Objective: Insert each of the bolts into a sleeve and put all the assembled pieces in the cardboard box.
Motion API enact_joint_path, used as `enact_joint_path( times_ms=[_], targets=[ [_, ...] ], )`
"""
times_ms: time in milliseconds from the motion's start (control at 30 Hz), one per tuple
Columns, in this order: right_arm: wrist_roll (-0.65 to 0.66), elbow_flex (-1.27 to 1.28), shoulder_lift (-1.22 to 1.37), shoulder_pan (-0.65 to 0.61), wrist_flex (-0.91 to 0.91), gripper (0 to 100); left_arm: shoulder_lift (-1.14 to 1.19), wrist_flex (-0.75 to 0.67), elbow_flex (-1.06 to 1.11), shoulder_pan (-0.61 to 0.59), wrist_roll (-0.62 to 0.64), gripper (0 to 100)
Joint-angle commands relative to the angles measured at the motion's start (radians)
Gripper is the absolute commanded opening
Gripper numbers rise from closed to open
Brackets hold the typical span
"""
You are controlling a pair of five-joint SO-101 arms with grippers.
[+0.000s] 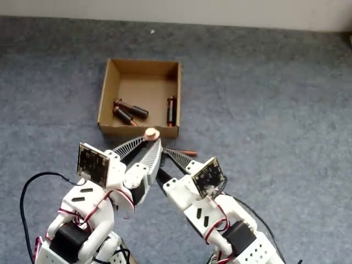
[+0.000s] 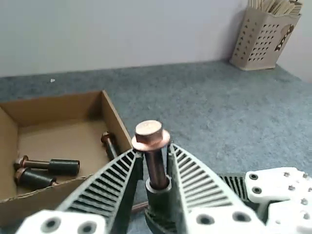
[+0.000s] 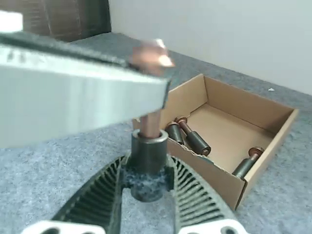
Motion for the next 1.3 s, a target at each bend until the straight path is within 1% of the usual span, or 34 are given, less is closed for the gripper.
enact_joint_path(
  times_ms=[0, 100, 267, 400, 500, 600, 733, 833, 933, 1000, 1067, 1133, 1200, 1267],
  targets=[
    [-0.003, -0.019, -0.024, 0.025, -0.022, 0.5, -0.008, 0.029, -0.005, 0.004, 0.002, 13],
    [-0.003, -0.019, -0.03, 0.025, -0.022, 0.5, -0.008, 0.037, -0.005, 0.002, 0.002, 13],
    [-0.003, -0.019, -0.03, 0.027, -0.022, 0.5, -0.008, 0.054, -0.01, -0.051, 0.002, 13],
    [-0.003, -0.019, -0.03, 0.035, -0.022, 0.5, -0.008, 0.12, -0.013, -0.053, 0.002, 16],
    [-0.005, -0.019, -0.03, 0.074, -0.022, 0.5, -0.008, 0.184, -0.048, -0.053, 0.002, 18],
    [-0.005, -0.012, -0.03, 0.111, -0.022, 0.5, -0.008, 0.236, -0.088, -0.053, 0.002, 18],
    [-0.006, -0.01, -0.03, 0.119, -0.021, 0.5, -0.008, 0.261, -0.099, -0.074, 0.0, 18],
    [-0.006, 0.002, -0.03, 0.131, -0.016, 0.5, -0.008, 0.296, -0.102, -0.148, 0.0, 18],
    [-0.012, 0.038, -0.03, 0.177, -0.016, 0.5, -0.008, 0.327, -0.102, -0.277, -0.002, 18],
    [-0.083, 0.045, -0.03, 0.222, -0.012, 0.5, -0.008, 0.331, -0.093, -0.384, -0.002, 18],
    [-0.133, 0.042, -0.028, 0.255, 0.054, 0.9, -0.008, 0.327, -0.064, -0.495, -0.003, 18],
    [-0.114, 0.008, -0.028, 0.266, 0.143, 0.9, -0.008, 0.308, -0.016, -0.582, -0.035, 18],
    [-0.101, -0.054, -0.028, 0.262, 0.199, 0.9, -0.008, 0.284, 0.051, -0.634, -0.074, 18],
    [-0.101, -0.107, -0.024, 0.262, 0.232, 0.9, -0.008, 0.252, 0.122, -0.667, -0.084, 18]
  ],
)
